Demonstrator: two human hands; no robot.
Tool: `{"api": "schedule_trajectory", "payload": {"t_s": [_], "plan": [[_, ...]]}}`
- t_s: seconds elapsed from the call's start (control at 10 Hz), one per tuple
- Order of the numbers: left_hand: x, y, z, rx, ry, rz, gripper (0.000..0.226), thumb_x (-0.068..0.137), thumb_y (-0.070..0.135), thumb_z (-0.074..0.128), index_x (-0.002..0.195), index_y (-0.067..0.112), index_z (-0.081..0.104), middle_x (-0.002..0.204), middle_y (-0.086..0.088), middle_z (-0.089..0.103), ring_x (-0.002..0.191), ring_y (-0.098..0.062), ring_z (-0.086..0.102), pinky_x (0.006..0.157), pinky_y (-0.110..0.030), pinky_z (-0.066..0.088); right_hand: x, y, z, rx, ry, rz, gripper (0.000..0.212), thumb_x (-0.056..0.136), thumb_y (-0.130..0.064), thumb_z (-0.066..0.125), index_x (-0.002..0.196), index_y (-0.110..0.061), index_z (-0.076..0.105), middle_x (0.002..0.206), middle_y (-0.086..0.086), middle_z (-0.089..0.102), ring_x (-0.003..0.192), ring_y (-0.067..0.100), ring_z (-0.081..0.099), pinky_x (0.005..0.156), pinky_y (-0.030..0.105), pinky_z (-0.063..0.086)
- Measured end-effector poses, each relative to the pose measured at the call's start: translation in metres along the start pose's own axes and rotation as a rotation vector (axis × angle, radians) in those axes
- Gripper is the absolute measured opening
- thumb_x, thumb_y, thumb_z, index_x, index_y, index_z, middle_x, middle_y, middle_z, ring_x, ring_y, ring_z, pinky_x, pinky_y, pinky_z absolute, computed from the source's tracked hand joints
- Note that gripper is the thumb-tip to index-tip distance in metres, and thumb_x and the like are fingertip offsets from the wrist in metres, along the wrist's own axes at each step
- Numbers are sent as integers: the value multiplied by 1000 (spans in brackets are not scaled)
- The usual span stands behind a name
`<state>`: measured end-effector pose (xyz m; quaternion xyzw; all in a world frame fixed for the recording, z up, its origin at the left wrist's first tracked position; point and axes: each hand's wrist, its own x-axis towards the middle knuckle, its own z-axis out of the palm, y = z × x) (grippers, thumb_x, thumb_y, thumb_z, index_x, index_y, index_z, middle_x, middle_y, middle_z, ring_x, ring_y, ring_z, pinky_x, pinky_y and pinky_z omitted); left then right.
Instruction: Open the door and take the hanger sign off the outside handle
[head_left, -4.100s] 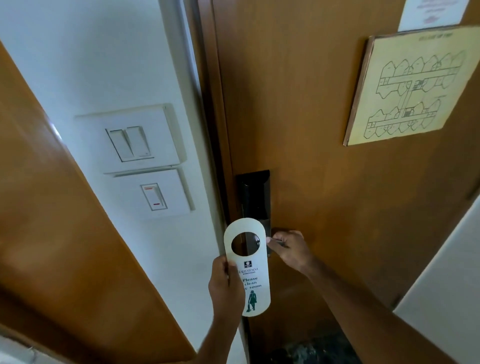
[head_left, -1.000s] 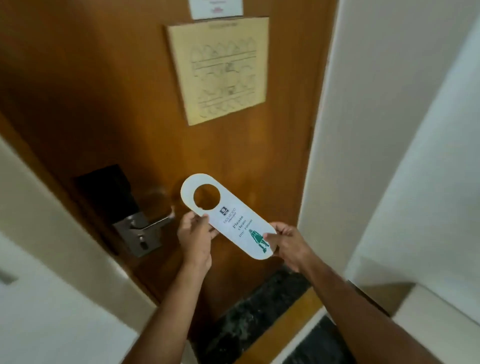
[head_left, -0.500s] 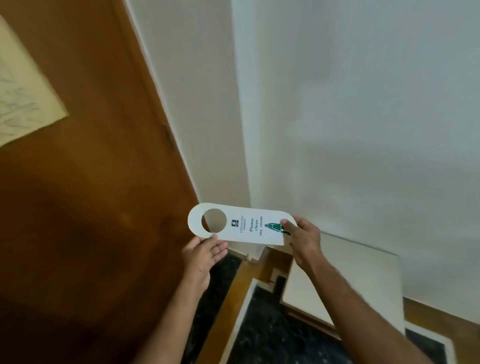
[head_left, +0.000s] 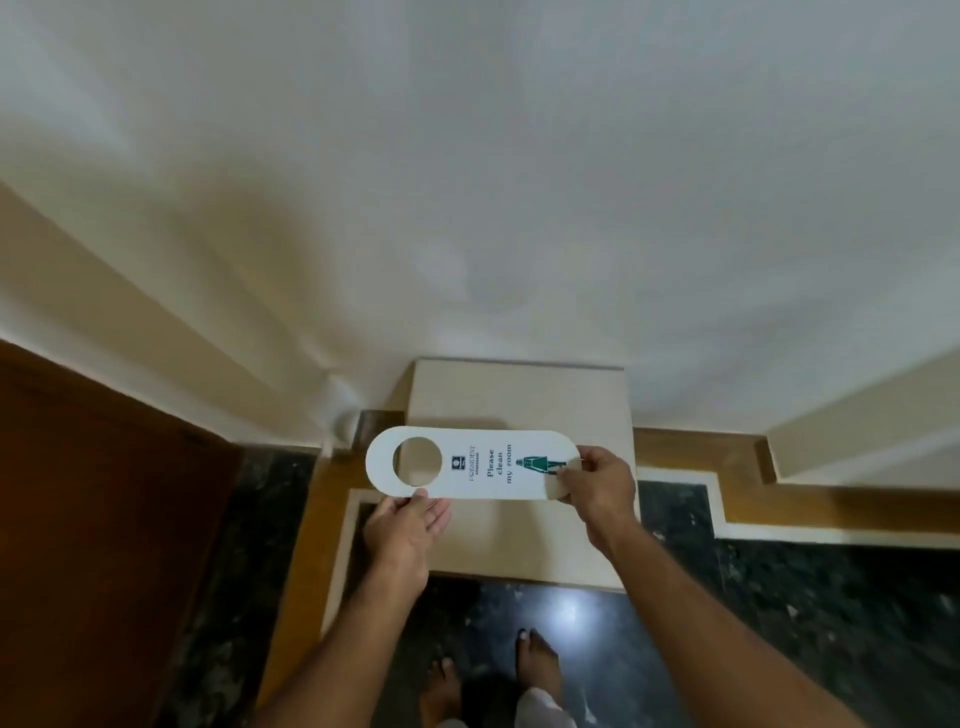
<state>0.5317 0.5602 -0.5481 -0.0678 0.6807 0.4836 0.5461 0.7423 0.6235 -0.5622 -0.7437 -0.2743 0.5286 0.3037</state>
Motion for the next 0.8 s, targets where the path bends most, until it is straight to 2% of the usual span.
{"api": "schedule_trajectory", "payload": {"t_s": [0.1, 0.2, 0.3, 0.4, 0.5, 0.6, 0.7, 0.8], "plan": [[48, -39, 12, 105, 65, -73, 23, 98, -2, 58, 120, -2, 56, 89, -18, 71, 79, -26, 73, 70, -35, 61, 33, 52, 1, -148, 94, 19, 25, 86, 1, 67, 110, -7, 71, 102, 14, 75, 93, 33, 71, 85, 53, 62], [89, -73, 16, 227, 142, -62, 21, 95, -2, 62, 116, -3, 59, 88, -17, 72, 77, -23, 74, 58, -28, 62, 60, 92, 5, -390, 116, 10, 26, 86, -8, 67, 112, -9, 72, 102, 13, 77, 89, 29, 69, 81, 35, 58], [119, -93, 14, 316, 179, -88, 20, 93, 1, 66, 112, 6, 62, 90, -13, 73, 78, -21, 75, 62, -29, 61, 79, 116, 11, -508, 98, 18, 29, 90, -11, 65, 118, -8, 70, 109, 14, 76, 83, 22, 60, 74, 26, 47], [135, -105, 8, 382, 194, -133, 12, 90, 4, 71, 96, 10, 63, 85, -10, 72, 78, -20, 73, 65, -31, 61, 87, 128, 15, -590, 91, 3, 29, 93, -12, 64, 122, -5, 67, 112, 15, 75, 84, 22, 59, 70, 26, 47], [144, -113, 1, 468, 192, -151, 11, 87, 6, 76, 90, 6, 65, 87, -13, 74, 83, -24, 73, 78, -38, 63, 91, 131, 19, -655, 111, -13, 29, 93, -11, 65, 120, -1, 66, 109, 17, 74, 84, 24, 64, 71, 31, 53], [152, -117, -2, 495, 156, -187, 13, 87, 9, 77, 90, 4, 66, 87, -16, 74, 80, -25, 73, 77, -41, 64, 96, 134, 23, -675, 143, -2, 26, 92, -10, 67, 116, 0, 65, 108, 18, 72, 92, 31, 70, 78, 39, 62], [158, -115, -4, 577, 120, -258, 19, 88, 16, 77, 93, 0, 68, 89, -17, 74, 80, -27, 75, 59, -36, 64, 95, 134, 24, -702, 137, 20, 29, 93, -15, 69, 117, 0, 64, 108, 17, 71, 93, 31, 70, 82, 42, 63], [156, -105, -4, 673, 130, -208, 24, 91, 26, 73, 91, 2, 68, 86, -15, 74, 76, -26, 74, 52, -32, 61, 94, 129, 22, -722, 166, 17, 37, 95, -26, 66, 121, 0, 61, 112, 19, 68, 98, 34, 68, 86, 46, 62]]}}
